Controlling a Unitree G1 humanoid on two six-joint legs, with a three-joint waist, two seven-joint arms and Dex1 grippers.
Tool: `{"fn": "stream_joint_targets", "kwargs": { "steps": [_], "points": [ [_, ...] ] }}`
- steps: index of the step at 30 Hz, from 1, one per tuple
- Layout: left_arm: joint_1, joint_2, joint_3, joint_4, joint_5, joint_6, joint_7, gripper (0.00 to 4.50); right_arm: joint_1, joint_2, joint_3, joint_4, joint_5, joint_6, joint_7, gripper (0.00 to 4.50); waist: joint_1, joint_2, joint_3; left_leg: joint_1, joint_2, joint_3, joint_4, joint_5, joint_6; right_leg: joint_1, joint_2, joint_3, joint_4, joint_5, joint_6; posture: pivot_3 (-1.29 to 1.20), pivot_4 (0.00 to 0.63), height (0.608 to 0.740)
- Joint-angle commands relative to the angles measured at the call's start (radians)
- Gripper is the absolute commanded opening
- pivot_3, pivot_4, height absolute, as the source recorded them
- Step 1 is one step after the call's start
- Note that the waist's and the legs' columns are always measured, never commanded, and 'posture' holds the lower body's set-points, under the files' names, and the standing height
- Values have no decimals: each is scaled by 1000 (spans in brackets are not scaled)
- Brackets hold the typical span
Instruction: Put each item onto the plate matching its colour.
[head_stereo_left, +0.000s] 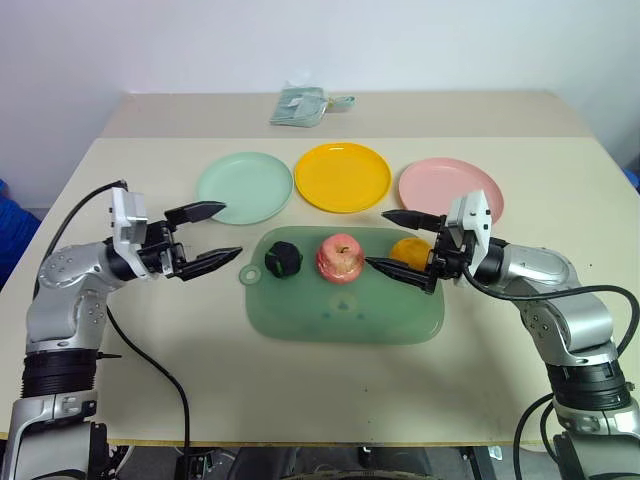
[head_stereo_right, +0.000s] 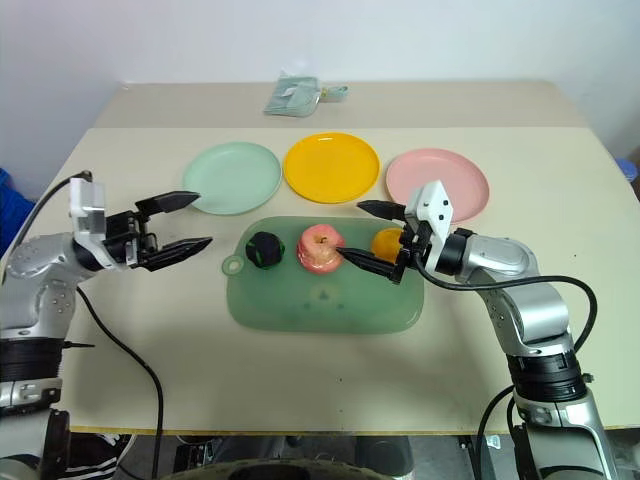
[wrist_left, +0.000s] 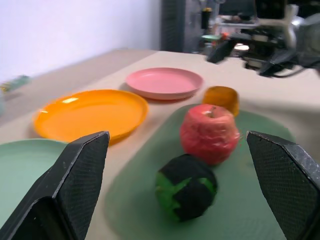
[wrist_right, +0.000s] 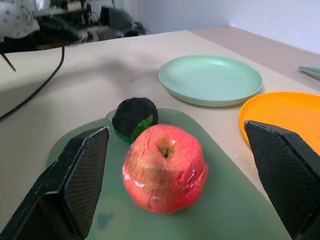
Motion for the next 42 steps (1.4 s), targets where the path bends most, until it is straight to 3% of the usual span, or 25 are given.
{"fn": "stream_joint_targets", "kwargs": {
  "steps": [1,11,18,33,36,38,42],
  "points": [
    [-17,-7,-41,12,39,-49,-30,4500,-28,-41,-24,-65,40,34,17,4411,0,0,0,0,0,0,0,0,0,0,0,0,0,0,0,0,150,740],
    [-198,-109,-133,251,172,-219,-33,4500,-68,-94,-19,-86,69,78,58,4411,16,0,0,0,0,0,1,0,0,0,0,0,0,0,0,0,150,740],
    [-268,-156,-165,431,196,-287,-125,4500,-68,-96,-19,-111,76,88,44,4411,16,-1,0,-1,0,1,1,0,0,0,0,0,0,0,0,0,150,740],
    [-361,-257,-240,654,349,-472,-113,4500,-76,-92,-1,-56,21,33,50,4411,21,-1,0,-1,0,1,4,0,1,1,0,0,0,1,1,0,150,740],
    [-375,-260,-239,690,353,-478,-130,3606,-83,-92,2,-60,19,41,41,4500,20,-1,0,-1,0,1,4,-1,1,1,0,0,0,1,1,0,150,740],
    [-375,-259,-237,712,368,-520,-117,2666,-83,-92,3,-65,20,45,33,4500,20,-1,0,-1,0,1,4,0,1,1,0,0,0,1,1,0,150,740],
    [-378,-262,-220,724,359,-547,-94,2666,-92,-87,0,-71,30,52,17,4500,20,-1,0,-1,0,1,4,0,1,1,0,0,0,1,1,0,150,740]
  ]
}}
